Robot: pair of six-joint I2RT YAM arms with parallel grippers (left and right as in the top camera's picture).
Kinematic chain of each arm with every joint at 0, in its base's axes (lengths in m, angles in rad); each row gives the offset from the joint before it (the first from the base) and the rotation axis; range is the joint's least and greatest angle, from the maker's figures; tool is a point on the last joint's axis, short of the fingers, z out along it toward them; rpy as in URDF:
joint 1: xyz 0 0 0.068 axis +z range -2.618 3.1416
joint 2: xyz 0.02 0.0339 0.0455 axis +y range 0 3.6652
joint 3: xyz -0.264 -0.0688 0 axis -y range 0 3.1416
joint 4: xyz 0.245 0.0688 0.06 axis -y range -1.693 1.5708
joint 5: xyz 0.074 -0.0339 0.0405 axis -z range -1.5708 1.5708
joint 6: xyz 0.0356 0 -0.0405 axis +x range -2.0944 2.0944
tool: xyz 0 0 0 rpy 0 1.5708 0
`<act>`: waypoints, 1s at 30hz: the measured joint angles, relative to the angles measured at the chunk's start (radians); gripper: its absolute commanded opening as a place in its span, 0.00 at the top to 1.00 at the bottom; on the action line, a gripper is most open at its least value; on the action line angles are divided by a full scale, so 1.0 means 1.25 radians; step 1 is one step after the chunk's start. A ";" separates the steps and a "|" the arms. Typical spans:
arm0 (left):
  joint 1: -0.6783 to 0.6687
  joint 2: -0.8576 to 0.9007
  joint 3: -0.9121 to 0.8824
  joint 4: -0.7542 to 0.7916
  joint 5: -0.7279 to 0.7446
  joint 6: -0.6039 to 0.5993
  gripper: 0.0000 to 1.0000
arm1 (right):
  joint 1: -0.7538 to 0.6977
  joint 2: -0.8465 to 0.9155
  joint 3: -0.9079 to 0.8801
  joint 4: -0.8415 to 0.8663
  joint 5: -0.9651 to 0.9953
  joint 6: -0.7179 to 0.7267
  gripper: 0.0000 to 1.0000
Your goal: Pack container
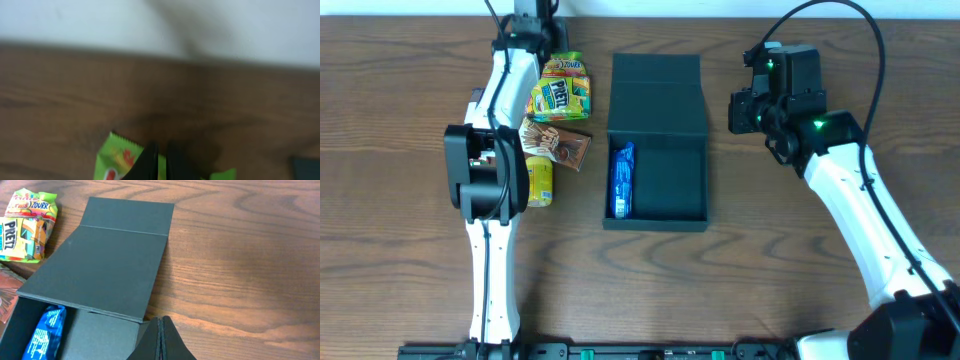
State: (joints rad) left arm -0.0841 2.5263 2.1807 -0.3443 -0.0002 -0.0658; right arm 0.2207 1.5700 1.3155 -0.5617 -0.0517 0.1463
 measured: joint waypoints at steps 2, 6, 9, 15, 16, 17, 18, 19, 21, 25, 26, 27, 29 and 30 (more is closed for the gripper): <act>0.000 0.015 0.000 -0.016 0.000 0.003 0.91 | 0.000 0.000 0.000 -0.002 0.000 0.008 0.98; 0.000 0.025 0.000 -0.033 0.000 0.009 0.92 | 0.000 0.000 0.000 -0.007 0.000 0.017 0.99; 0.000 0.025 0.000 -0.034 0.000 0.009 0.92 | 0.000 0.000 0.000 -0.013 0.000 0.021 0.98; 0.000 0.025 0.000 -0.041 0.000 0.012 0.94 | 0.000 0.000 0.000 -0.014 0.000 0.023 0.98; 0.000 0.025 0.000 -0.045 0.000 0.012 0.94 | 0.000 0.000 0.000 -0.014 0.000 0.023 0.99; 0.000 0.025 0.000 -0.055 0.000 0.012 0.94 | 0.000 0.000 0.000 -0.014 0.000 0.023 0.99; 0.000 0.025 0.000 -0.061 0.000 0.012 0.94 | 0.000 0.000 0.000 -0.014 0.000 0.023 0.98; 0.000 0.025 0.000 -0.077 0.000 0.012 0.94 | 0.000 0.000 0.000 -0.014 0.000 0.023 0.98; 0.000 0.025 0.000 -0.095 0.003 0.012 0.95 | 0.000 0.000 0.000 -0.013 0.000 0.023 0.99; 0.000 0.025 0.000 -0.152 0.022 0.015 0.95 | 0.000 0.000 0.000 -0.014 0.000 0.023 0.98; 0.000 0.025 0.000 -0.162 0.023 0.016 0.94 | 0.000 0.000 0.000 -0.014 0.000 0.023 0.99; 0.000 0.025 0.001 -0.175 0.025 0.018 0.94 | 0.000 0.000 0.000 -0.014 0.000 0.023 0.98; 0.000 0.025 0.006 -0.206 0.029 0.021 0.94 | 0.000 0.000 0.000 -0.015 0.000 0.023 0.98; 0.000 0.024 0.009 -0.220 0.031 0.023 0.94 | 0.000 0.000 0.000 -0.016 0.000 0.023 0.98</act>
State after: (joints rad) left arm -0.0837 2.5568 2.1914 -0.6189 0.0383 -0.0364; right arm 0.2207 1.5700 1.3155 -0.5819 -0.0517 0.1757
